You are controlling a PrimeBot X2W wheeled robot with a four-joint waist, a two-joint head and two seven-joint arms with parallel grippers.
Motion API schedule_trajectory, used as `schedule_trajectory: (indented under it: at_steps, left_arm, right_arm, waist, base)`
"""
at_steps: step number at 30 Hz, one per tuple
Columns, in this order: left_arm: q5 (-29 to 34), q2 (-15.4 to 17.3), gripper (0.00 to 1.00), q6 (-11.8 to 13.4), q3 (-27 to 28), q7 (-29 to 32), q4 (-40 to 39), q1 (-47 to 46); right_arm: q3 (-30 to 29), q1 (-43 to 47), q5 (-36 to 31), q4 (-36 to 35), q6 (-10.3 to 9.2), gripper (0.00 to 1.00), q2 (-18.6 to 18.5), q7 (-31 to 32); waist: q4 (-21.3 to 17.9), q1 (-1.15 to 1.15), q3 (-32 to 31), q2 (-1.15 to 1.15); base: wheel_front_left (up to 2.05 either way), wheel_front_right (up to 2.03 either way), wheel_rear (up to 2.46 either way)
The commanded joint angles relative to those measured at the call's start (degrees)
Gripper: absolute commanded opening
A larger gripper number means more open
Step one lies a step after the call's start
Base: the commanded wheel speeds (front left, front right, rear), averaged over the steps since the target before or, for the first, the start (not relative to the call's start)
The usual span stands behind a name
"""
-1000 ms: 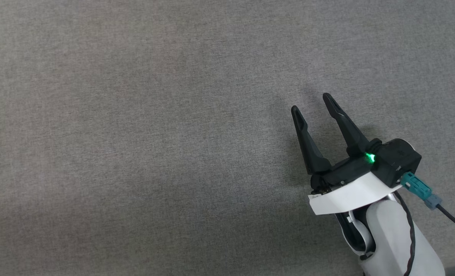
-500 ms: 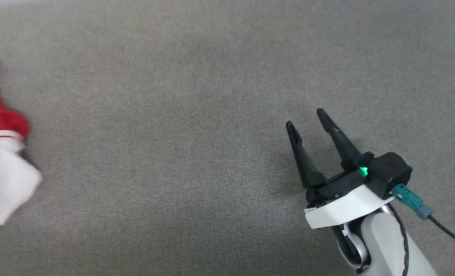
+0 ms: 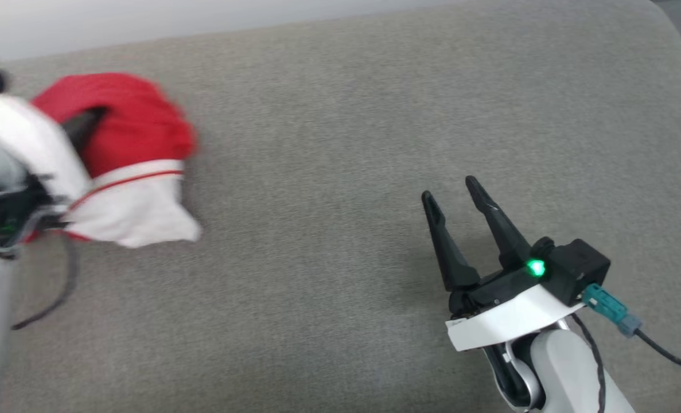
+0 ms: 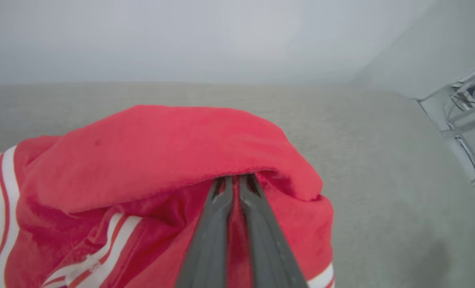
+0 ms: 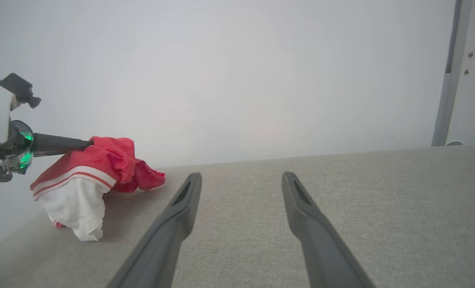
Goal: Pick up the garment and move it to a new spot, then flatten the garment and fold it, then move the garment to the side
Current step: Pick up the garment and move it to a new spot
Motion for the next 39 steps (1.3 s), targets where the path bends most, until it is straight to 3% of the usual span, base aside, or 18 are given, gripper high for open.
schedule_trajectory:
  at_steps: [1, 5, 11, 16, 24, 34, 39]
  left_arm:
    - [-0.94, -1.29, 0.0, -0.25, -1.43, 1.43, -1.98, -1.01]
    - [-1.91, -5.54, 0.0, -0.23, -5.62, 5.98, -5.0, -4.19]
    - [-1.42, -12.21, 0.0, 0.41, -11.28, 10.48, -2.79, -10.07]
    - [0.74, -15.05, 0.0, 0.72, -12.91, 9.0, 3.44, -15.89]
    - [4.2, -14.8, 0.0, 1.0, -12.8, 3.25, 14.71, -22.5]
    - [9.73, -12.54, 0.0, 0.1, -21.72, 4.76, 29.26, -23.79]
    - [6.91, -11.25, 0.0, 0.01, -25.73, 4.53, 28.27, -23.57]
  right_arm:
    - [-0.58, 0.59, 0.66, -0.23, 0.0, 1.0, 0.28, -0.29]
    - [0.01, -1.05, 2.09, -0.88, 0.0, 1.0, 0.49, -0.29]
    - [0.21, -2.97, 6.12, -2.5, 0.0, 1.0, 0.47, -0.28]
    - [0.21, -3.88, 10.1, -3.27, 0.0, 1.0, 0.5, -0.28]
    - [0.55, -3.31, 14.85, -3.63, 0.0, 1.0, 0.54, -0.28]
    - [-2.15, -2.38, 15.97, -4.73, 0.0, 1.0, 0.49, -0.28]
    - [-0.8, -3.54, 14.97, -4.4, 0.0, 1.0, 0.49, -0.28]
  waist:
    - [-1.12, 0.0, 0.21, 0.0]
    - [-4.38, 0.0, 1.48, 0.0]
    - [-11.04, 0.0, 4.99, 0.0]
    - [-17.81, 0.0, 8.53, 0.0]
    - [-24.9, 0.0, 11.51, 0.0]
    - [-25.09, 0.0, 12.69, 0.0]
    - [-25.02, 0.0, 12.28, 0.0]
  base:
    - [0.0, 0.0, 0.0]
    - [0.0, 0.0, 0.0]
    - [0.0, 0.0, 0.0]
    - [0.0, 0.0, 0.0]
    - [0.0, 0.0, 0.0]
    - [0.0, 0.0, 0.0]
    - [0.0, 0.0, 0.0]
